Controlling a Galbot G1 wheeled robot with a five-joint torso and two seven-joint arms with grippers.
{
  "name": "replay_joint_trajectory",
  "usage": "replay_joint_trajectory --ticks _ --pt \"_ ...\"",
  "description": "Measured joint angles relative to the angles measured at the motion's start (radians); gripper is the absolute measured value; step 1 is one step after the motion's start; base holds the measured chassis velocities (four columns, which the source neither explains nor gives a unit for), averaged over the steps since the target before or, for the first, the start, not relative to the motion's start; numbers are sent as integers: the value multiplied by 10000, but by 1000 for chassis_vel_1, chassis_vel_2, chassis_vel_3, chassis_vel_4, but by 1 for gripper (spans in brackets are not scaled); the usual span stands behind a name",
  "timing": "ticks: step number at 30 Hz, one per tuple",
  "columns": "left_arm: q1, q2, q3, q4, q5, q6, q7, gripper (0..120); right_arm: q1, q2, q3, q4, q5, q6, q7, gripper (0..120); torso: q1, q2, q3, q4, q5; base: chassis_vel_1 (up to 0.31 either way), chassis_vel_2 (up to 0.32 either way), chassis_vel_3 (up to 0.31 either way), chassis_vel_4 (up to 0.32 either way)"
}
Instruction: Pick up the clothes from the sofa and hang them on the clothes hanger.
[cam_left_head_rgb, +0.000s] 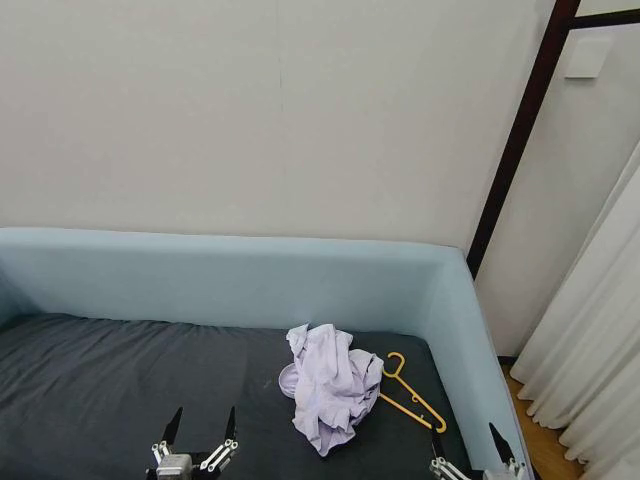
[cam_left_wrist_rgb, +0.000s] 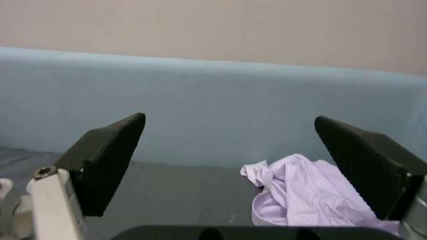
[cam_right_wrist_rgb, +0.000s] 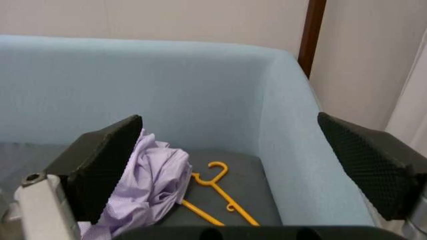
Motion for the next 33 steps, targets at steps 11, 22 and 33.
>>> replay_joint_trajectory --ticks 11,22,33 --pt "-21 5 37 107 13 -1 3 100 -14 -145 -43 57 264 -210 119 100 0 0 0 0 0 0 0 0 0" --pt "-6 91 49 110 9 -8 8 100 -47 -616 -360 260 935 -741 424 100 0 0 1 0 0 0 0 0 0" --pt "-57 123 50 267 -5 -15 19 100 352 -2605 -454 833 2879 -2039 839 100 0 0 1 0 1 0 0 0 0"
